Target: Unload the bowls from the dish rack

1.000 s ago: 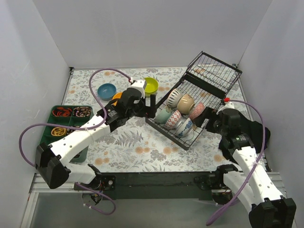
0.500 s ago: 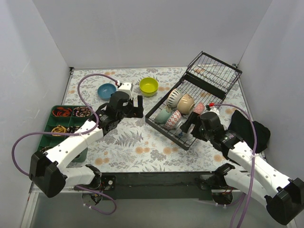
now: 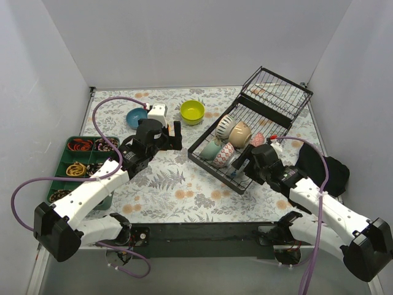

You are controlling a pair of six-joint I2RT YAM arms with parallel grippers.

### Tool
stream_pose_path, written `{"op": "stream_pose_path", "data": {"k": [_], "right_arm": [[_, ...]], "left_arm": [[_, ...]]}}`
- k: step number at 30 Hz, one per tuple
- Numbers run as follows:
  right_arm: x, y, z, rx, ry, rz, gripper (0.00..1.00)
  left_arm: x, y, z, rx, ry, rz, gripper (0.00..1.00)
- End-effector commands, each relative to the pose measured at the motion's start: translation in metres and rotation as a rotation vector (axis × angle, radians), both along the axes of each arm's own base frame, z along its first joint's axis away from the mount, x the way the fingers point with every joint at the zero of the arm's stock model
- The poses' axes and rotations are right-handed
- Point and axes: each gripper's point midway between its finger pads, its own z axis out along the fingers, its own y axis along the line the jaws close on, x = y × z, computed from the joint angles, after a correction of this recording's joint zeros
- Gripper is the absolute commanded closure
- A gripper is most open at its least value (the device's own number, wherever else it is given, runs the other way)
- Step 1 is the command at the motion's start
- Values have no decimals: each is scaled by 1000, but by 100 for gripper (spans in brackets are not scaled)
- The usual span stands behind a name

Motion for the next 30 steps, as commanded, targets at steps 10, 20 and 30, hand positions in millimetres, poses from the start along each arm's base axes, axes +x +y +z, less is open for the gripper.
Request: {"op": "stream_pose_path", "data": {"k": [10,20,30], "right_arm": [[20,17,7,79,-29,-71,19],[21,15,-2,11,-34,-60,24],[26,13,8,-93,-60,-18,69]], "left_arm": [[1,9,11,5,-50,29,2],[0,6,8,6,-39,11,2],[1,5,6,10,-33,8,2]]}}
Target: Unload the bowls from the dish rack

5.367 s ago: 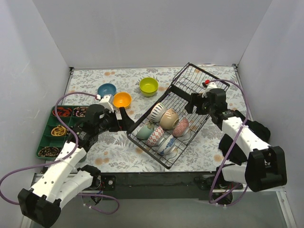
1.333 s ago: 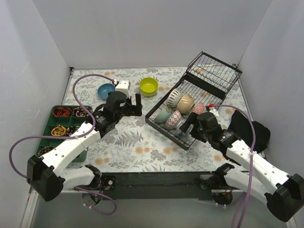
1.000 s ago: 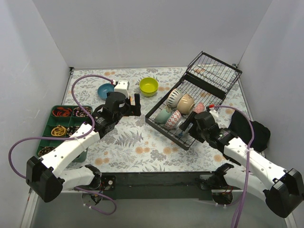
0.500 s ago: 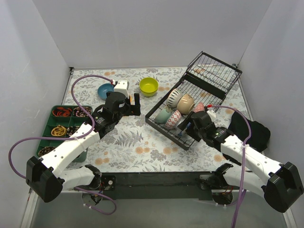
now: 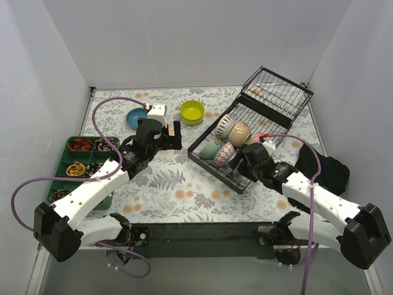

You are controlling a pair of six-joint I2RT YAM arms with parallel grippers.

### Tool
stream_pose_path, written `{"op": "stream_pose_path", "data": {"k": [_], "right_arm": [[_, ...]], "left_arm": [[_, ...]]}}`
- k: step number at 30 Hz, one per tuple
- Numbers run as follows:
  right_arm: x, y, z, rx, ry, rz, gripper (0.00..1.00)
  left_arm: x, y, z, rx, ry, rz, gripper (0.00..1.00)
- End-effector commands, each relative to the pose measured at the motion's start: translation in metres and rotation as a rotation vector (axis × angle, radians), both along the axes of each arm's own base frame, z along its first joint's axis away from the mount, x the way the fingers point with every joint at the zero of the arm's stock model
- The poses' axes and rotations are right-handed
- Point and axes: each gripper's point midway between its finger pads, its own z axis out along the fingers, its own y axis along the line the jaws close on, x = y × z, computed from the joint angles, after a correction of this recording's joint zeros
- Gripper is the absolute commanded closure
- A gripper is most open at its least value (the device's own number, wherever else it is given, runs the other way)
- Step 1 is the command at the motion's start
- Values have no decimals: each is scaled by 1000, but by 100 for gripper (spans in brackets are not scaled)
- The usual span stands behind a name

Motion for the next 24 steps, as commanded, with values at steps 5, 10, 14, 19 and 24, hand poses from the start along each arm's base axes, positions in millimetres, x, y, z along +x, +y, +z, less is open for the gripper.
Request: {"op": "stream_pose_path", "data": {"k": [5,10,14,19,24], "right_arm": [[9,-3,20,-93,-55,8,88],[7,-8,27,-112,-67,8,99],[5,-11,39,-108,-99,13,99],[3,-14,53,-94,-143,27,99],[3,-17,69,-67,-210,28,99]], "left_arm": [[-1,2,4,3,-18,-5,2],[-1,2,2,8,-13,-6,2],[-1,2,1,10,-12,-8,2],[-1,-1,-2,9,-4,-19,2],[-7,-18,-7,-34,25,-104,2]]}}
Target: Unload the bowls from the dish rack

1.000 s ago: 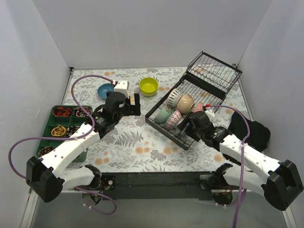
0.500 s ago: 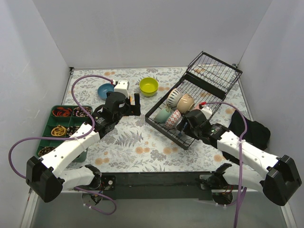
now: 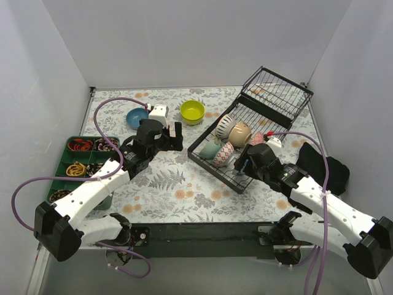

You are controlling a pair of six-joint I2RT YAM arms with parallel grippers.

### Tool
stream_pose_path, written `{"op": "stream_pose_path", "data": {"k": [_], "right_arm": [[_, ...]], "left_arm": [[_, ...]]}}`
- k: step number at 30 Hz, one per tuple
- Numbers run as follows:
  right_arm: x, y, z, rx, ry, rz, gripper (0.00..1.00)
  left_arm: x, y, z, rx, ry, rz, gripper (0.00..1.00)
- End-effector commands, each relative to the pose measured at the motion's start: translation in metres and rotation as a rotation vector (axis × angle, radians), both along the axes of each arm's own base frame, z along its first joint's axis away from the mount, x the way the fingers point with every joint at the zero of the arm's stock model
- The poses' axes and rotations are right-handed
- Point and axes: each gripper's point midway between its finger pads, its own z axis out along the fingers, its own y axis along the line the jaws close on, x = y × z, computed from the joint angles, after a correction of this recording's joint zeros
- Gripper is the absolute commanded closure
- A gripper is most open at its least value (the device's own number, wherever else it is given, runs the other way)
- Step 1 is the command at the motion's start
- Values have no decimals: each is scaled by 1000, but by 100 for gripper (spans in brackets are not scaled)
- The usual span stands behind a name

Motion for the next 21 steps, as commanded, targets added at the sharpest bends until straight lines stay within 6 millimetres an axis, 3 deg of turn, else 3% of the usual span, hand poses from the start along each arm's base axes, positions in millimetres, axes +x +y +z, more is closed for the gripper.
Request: {"op": "stream_pose_path", "data": {"k": [1,12,21], "right_arm": [[16,4,48,74,-162,-14,99],[14,14,90,217,-324,52,99],[3,33,132,353,-482,198,99]], "left_arm": [[-6,-16,-5,-35,21,-88,2],[-19,-55,-15,-175,120,-226,2],[-29,-90,7,-404,217,-285,2]]}}
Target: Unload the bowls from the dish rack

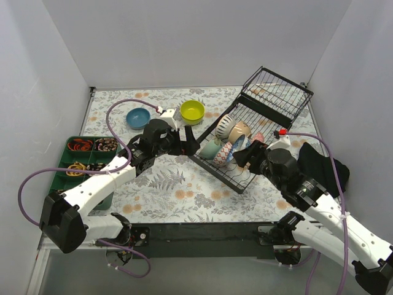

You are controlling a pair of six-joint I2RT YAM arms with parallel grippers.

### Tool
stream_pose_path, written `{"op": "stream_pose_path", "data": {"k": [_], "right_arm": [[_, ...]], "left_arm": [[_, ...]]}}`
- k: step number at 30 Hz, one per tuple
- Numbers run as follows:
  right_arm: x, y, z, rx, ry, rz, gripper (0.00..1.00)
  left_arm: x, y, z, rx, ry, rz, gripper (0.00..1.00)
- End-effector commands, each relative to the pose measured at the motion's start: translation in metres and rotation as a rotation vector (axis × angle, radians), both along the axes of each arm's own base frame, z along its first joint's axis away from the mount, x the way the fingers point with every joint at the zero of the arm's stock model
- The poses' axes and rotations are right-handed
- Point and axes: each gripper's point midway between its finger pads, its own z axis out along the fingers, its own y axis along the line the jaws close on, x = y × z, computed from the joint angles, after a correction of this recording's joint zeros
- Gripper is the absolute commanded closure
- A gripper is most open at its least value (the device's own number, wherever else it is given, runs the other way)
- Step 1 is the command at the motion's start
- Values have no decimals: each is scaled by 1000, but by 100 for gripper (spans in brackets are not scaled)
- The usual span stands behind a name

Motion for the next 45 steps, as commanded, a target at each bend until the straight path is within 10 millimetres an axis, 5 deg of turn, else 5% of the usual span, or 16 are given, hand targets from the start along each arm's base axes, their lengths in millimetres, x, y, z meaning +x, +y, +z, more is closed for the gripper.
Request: {"op": "stream_pose_path", "data": {"k": [1,8,14,21,27,35,37,45], "right_arm": [[4,20,61,153,-216,87,99],[-8,43,84,243,-335,233,99],[-17,57,82,299,-367,323,99],[-23,64,88,332,-406,377,99],[-25,66,82,355,-407,387,99],[-26,62,68,361,-393,371,99],[-26,60,63,359,-390,357,92],[-23,49,48,338,-380,305,34]], "left_arm": [[-5,-27,29,-176,53,-44,2],[-15,-59,28,-312,159,-72,6],[-24,-82,28,-388,213,-105,11],[-30,-92,6,-405,265,-100,21],[-33,-90,0,-457,279,-73,41],[-33,-80,3,-494,259,-27,97],[-32,-75,4,-484,243,-3,100],[-22,-47,7,-415,161,83,100]]}}
